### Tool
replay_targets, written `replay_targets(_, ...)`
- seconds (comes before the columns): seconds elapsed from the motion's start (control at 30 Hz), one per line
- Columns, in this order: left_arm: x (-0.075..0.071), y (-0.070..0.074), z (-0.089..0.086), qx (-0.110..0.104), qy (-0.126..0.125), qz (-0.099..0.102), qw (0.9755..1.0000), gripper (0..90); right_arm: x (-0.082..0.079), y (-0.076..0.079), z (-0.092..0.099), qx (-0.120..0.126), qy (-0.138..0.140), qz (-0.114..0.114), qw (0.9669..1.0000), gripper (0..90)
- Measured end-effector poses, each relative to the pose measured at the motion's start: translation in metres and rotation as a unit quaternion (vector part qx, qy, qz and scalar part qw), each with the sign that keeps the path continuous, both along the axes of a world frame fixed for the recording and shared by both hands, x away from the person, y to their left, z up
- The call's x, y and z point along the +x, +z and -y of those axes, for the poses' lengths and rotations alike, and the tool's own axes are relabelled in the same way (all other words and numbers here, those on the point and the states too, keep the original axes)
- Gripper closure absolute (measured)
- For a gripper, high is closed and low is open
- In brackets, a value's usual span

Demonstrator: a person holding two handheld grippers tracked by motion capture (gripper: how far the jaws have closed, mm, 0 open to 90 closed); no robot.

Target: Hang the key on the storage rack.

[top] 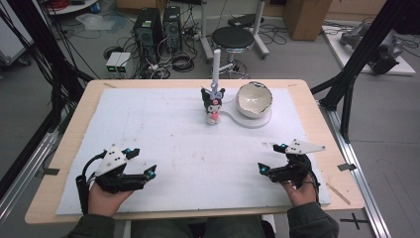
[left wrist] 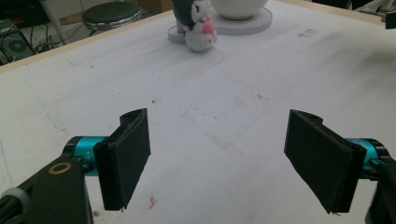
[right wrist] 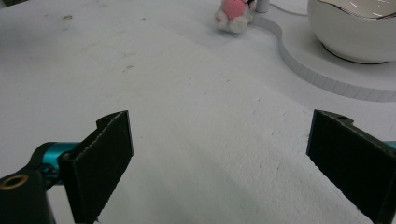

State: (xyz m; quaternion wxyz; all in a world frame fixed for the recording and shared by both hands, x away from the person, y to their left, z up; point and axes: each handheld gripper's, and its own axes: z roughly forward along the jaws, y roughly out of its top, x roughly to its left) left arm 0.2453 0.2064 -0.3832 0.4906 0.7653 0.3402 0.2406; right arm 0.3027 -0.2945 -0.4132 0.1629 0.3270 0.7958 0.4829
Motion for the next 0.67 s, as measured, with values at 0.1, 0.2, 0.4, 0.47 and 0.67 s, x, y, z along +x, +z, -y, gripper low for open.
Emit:
replay_targets(0.1,-0.0011,-0.0018,-0.0008,-0.002,0.001,-0.002,1.0,22.9,-0.0001,-0.0001,-0.0002,0.001,0.0,-0.002,1.0,6.2)
replay_targets(0.2,-0.0019,-0.0029,-0.002,-0.003,0.003,0.001,1.0,22.9,-0.0002,-0.0002,-0.0003,0.0,0.001,-0.003,1.0,6.2)
replay_targets(0.4,-0.0034,-0.0044,-0.0038,-0.005,0.004,0.002,1.0,22.9,0.0,-0.0005,-0.0005,-0.001,0.0,-0.004,1.0,6.2)
replay_targets(0.47,-0.0035,-0.0045,-0.0046,-0.002,0.005,0.003,1.0,22.9,0.0001,-0.0006,-0.0005,-0.001,0.001,-0.002,1.0,6.2)
replay_targets(0.67,-0.0044,-0.0053,-0.0056,-0.003,0.006,0.006,1.0,22.7,0.0002,-0.0007,-0.0007,-0.001,-0.001,-0.003,1.0,6.2)
